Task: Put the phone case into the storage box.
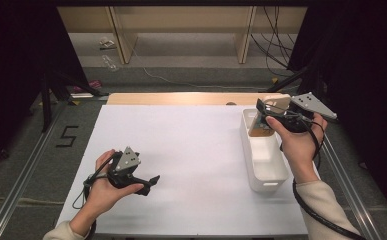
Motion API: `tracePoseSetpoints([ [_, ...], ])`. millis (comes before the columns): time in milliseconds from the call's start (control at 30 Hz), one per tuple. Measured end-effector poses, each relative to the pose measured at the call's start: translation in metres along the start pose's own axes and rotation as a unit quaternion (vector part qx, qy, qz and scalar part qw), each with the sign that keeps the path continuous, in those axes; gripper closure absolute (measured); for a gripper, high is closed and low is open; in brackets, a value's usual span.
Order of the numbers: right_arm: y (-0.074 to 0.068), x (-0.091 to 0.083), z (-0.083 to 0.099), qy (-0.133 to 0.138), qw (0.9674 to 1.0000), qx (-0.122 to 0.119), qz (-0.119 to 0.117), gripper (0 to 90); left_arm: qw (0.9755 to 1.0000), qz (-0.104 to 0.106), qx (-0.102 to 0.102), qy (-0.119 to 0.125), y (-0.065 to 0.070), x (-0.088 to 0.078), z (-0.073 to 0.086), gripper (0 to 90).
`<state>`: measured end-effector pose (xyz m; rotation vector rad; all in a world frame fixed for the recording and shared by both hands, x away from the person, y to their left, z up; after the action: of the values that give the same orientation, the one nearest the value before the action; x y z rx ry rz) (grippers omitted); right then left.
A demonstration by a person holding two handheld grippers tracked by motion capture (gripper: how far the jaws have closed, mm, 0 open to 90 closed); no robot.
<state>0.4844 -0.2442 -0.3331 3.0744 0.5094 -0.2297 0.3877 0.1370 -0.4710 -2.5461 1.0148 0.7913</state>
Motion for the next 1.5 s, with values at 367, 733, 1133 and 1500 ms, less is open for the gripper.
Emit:
tracePoseSetpoints([
  [367, -0.001, 0.004, -0.001, -0.003, 1.0, -0.001, 0.002, 12.8, 1.0, -0.001, -0.001, 0.004, -0.001, 0.0, -0.001, 0.0],
  [733, 0.002, 0.007, 0.001, -0.011, 0.9999, 0.001, 0.006, 12.8, 1.0, -0.001, -0.001, 0.004, -0.001, -0.001, -0.001, 0.0],
  [1133, 0.004, 0.012, 0.004, -0.019, 0.9998, 0.001, 0.008, 12.8, 1.0, -0.001, -0.001, 0.006, -0.001, -0.001, -0.002, 0.0],
  [1500, 0.006, 0.016, 0.004, -0.024, 0.9996, -0.001, 0.014, 12.8, 1.0, -0.001, 0.0, 0.005, -0.002, -0.001, -0.002, 0.0],
])
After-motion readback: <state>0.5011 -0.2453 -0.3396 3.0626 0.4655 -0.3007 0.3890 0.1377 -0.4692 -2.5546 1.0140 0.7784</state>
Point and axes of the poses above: each handheld gripper's, and its own axes: x roughly forward along the jaws, z roughly out of its underside, y roughly to its right, the point moved 7 cm from there along x, roughly forward along the jaws
